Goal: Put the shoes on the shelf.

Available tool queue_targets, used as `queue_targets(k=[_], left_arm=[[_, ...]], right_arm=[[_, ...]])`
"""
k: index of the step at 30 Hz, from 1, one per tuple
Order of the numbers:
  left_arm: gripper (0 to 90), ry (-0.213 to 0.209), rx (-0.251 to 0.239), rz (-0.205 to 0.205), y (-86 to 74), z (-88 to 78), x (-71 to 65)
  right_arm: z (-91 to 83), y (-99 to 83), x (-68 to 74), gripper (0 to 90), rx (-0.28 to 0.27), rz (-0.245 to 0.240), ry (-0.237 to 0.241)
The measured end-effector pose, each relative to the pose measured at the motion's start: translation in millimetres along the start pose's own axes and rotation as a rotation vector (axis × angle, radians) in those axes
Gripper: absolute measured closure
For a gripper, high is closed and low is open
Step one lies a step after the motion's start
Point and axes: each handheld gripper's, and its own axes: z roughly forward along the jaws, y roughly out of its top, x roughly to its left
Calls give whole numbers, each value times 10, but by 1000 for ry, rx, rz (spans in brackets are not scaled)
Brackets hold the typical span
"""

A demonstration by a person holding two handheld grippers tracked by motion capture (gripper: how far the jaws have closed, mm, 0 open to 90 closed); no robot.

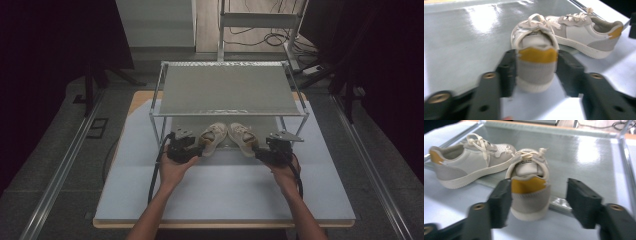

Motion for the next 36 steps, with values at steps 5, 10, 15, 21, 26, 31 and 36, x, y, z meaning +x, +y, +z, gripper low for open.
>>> queue_targets(k=[5,10,15,21,26,31,36], left_arm=[[687,-1,9,-24,-116,-47,119],[750,29,42,-25,-247,6,213],[779,20,56,-37,-315,65,241],[810,11,78,-31,-332,120,228],[828,15,93,-43,-309,185,251],[827,0,96,-39,-276,221,212],[821,-14,97,-32,-261,240,165]], right_arm=[[-129,-76,-74,554,-17,5,25],[-135,-200,-169,696,-1,13,15],[-73,-309,-218,827,16,19,-9],[-4,-408,-225,861,47,15,-11],[61,-425,-221,864,65,11,-12],[102,-400,-211,865,71,7,-11],[127,-383,-169,865,73,-5,0]])
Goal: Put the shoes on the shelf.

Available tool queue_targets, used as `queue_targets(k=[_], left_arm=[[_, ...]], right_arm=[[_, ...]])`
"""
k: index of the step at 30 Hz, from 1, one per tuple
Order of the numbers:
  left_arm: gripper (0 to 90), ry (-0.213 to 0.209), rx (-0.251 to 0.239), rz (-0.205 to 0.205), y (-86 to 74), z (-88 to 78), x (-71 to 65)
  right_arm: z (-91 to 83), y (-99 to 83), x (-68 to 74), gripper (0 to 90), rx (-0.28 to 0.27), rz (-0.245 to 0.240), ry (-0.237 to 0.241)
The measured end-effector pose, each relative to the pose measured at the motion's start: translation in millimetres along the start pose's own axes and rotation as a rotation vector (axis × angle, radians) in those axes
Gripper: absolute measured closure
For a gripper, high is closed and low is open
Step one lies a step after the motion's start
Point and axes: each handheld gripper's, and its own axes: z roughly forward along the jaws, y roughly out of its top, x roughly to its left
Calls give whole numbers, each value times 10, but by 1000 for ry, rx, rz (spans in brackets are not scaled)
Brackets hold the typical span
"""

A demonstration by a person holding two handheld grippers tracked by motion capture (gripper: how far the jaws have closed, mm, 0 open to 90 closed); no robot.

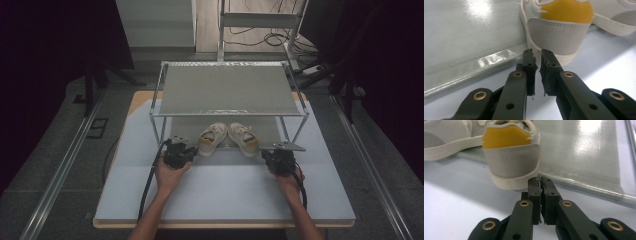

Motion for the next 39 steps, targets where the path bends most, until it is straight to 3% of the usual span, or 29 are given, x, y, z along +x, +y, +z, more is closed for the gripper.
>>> queue_targets(k=[6,14,19,28,39], left_arm=[[828,-1,6,9,21,16,-29],[833,-21,11,10,25,23,-43],[834,-37,16,26,31,44,-111],[829,-69,24,40,59,114,-266],[827,-89,32,59,100,190,-372]], right_arm=[[55,29,67,867,11,-24,12],[63,30,80,888,8,-13,27],[75,29,145,888,6,-10,73],[118,50,274,888,-1,-28,115],[176,76,384,887,1,-40,142]])
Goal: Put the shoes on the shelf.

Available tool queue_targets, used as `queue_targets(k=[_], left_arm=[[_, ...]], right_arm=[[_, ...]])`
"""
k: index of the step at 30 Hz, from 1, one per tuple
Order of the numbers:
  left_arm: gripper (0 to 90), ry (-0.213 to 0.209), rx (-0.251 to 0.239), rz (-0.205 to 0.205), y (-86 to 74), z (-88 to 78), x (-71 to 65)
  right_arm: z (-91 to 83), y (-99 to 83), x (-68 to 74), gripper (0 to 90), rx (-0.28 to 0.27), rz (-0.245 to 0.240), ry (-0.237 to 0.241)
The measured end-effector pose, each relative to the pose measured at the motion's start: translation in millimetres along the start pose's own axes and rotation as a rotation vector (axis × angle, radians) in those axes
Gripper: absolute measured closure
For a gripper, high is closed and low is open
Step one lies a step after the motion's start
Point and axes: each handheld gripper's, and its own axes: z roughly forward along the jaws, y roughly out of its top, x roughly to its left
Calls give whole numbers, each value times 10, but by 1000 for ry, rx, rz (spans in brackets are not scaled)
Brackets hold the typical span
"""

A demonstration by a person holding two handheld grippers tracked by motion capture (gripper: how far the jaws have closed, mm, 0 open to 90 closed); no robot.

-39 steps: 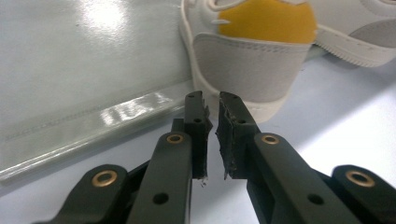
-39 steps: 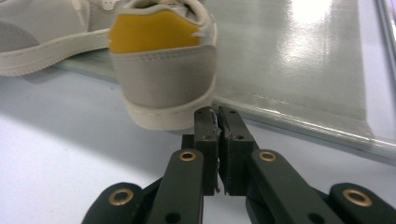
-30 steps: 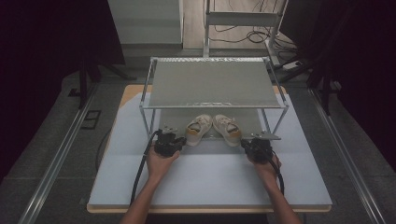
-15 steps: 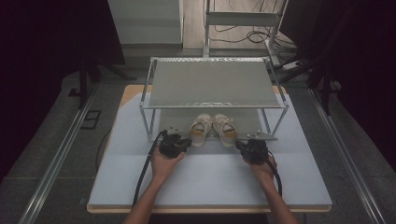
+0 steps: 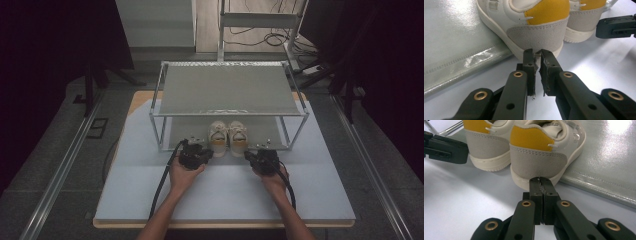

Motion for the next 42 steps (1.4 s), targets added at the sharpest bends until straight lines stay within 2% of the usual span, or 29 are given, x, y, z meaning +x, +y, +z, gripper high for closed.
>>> queue_targets(k=[19,23,32,42], left_arm=[[823,-6,0,13,43,71,-81],[824,-10,-2,14,45,69,-62],[824,10,5,18,113,98,-31],[820,16,9,8,212,228,66]], right_arm=[[41,23,31,887,4,-1,12],[42,23,30,887,4,0,13],[46,23,29,887,3,-1,14],[54,31,28,887,4,-1,16]])
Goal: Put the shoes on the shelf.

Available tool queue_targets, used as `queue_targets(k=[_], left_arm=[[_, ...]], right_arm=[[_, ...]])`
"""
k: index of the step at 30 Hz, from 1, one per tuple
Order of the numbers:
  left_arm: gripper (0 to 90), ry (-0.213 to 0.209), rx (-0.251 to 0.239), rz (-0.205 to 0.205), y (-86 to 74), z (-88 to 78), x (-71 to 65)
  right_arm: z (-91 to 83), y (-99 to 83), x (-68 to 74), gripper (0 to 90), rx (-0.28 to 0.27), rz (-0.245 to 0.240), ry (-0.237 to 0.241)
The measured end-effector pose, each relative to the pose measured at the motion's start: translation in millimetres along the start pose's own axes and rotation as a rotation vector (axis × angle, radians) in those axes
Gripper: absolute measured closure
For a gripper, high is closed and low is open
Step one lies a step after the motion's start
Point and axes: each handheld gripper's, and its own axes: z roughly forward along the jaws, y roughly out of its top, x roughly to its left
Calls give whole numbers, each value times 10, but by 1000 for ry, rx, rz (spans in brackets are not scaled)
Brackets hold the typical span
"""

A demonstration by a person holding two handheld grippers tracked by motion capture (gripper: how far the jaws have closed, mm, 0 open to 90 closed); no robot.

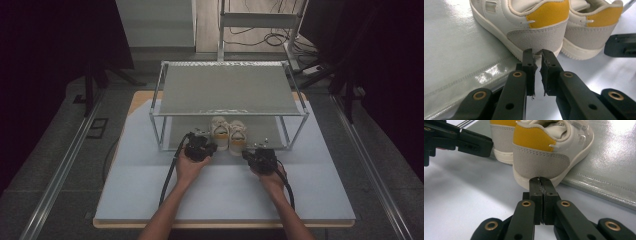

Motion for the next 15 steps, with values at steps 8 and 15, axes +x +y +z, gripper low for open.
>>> queue_targets(k=[8,15], left_arm=[[823,6,-2,-4,4,8,-5],[824,4,-6,-4,1,14,-8]], right_arm=[[48,47,-22,886,4,4,-18],[153,100,-78,885,-1,12,-55]])
